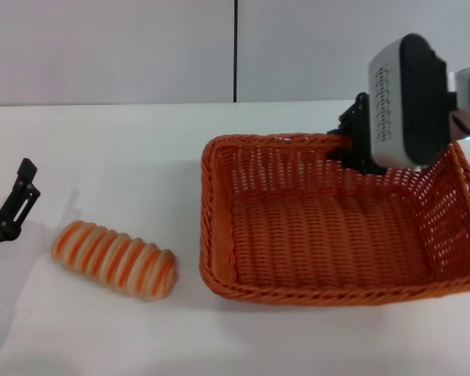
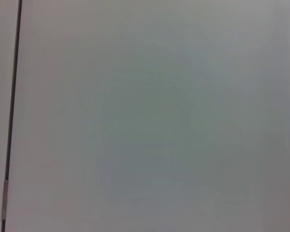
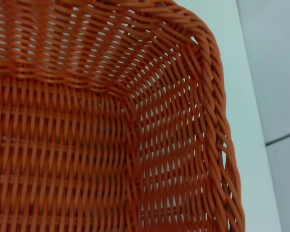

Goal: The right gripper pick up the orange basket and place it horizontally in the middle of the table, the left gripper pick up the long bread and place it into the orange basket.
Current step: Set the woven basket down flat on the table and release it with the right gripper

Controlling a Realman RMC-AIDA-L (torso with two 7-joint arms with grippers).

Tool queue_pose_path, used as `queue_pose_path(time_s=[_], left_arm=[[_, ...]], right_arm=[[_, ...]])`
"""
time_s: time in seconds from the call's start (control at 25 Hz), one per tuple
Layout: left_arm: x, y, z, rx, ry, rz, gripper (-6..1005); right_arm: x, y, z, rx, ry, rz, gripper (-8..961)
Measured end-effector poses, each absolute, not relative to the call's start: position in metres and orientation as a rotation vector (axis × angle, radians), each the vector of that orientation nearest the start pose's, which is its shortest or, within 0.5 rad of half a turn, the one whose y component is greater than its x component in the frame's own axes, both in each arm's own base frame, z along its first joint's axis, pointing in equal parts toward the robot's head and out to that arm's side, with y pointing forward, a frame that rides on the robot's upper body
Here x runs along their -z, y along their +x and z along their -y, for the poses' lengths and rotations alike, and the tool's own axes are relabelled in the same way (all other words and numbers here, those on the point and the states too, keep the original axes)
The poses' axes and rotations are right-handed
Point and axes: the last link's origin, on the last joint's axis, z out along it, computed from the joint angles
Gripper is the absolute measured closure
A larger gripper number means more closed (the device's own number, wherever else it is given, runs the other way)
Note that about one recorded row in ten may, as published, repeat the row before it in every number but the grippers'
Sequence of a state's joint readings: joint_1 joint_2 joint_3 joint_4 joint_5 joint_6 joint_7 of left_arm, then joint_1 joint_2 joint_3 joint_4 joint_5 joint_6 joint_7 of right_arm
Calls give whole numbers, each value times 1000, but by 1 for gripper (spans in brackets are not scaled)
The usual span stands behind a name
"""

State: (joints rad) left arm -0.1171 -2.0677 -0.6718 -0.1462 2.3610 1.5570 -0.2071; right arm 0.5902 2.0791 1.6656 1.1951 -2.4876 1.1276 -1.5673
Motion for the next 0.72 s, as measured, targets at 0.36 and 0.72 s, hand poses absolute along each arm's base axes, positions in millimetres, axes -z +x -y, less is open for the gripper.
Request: queue_pose_path(time_s=[0.36,0.72], left_arm=[[9,-359,-201,794,-1626,476,176],[9,-362,-197,782,-1625,483,175]], right_arm=[[40,166,-377,455,-2661,461,532],[35,160,-369,477,-2608,445,493]])
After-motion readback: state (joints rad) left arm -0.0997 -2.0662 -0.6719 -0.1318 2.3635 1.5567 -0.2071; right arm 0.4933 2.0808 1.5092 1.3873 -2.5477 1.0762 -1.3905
